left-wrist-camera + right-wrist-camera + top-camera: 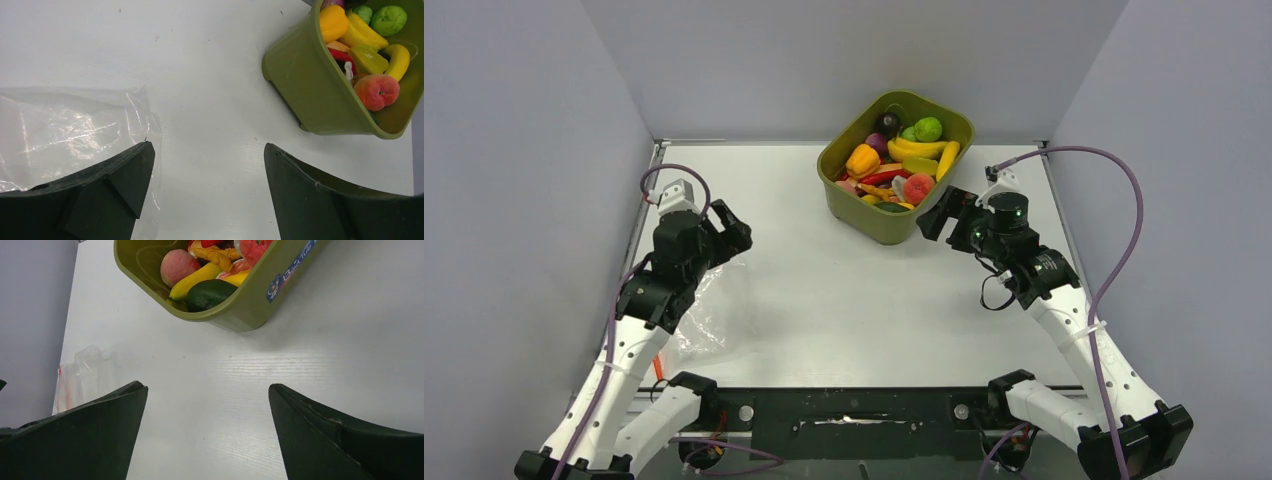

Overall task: Place the food in the zip-top bag and seal the zipper
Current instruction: Pick up the zipper food storage bag at the corner of the board.

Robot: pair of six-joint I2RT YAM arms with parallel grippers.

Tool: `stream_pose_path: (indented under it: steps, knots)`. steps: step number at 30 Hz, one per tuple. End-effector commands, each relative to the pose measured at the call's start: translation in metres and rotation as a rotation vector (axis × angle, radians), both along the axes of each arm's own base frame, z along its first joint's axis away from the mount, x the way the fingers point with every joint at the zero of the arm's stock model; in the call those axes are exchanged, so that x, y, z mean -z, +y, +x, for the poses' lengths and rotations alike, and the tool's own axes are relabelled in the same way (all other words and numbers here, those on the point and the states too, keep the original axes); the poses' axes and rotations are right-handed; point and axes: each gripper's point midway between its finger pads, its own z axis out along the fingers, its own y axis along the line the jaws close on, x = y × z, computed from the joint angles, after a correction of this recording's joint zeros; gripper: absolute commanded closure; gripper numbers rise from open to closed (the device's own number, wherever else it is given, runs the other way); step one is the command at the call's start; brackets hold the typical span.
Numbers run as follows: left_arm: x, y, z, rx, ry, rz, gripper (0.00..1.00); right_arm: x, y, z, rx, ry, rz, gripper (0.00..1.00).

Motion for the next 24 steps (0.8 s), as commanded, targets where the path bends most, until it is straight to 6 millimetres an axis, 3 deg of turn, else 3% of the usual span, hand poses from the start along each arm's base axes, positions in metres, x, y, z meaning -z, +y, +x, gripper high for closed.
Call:
stream_pose_path:
  steps: [1, 9, 24]
  knots:
    - [-0.004, 0.001, 0.002, -0.021, -0.014, -0.03, 0.19, -0.018, -0.007, 0.006, 0.034, -0.055, 0.005, 0.02]
    - [0.022, 0.003, 0.005, -0.05, 0.084, -0.004, 0.22, -0.02, -0.007, 0.005, 0.022, -0.071, -0.003, 0.02]
    - [0.125, 0.005, 0.001, -0.102, 0.474, 0.066, 0.35, -0.007, -0.01, 0.0, 0.013, -0.055, -0.001, 0.02]
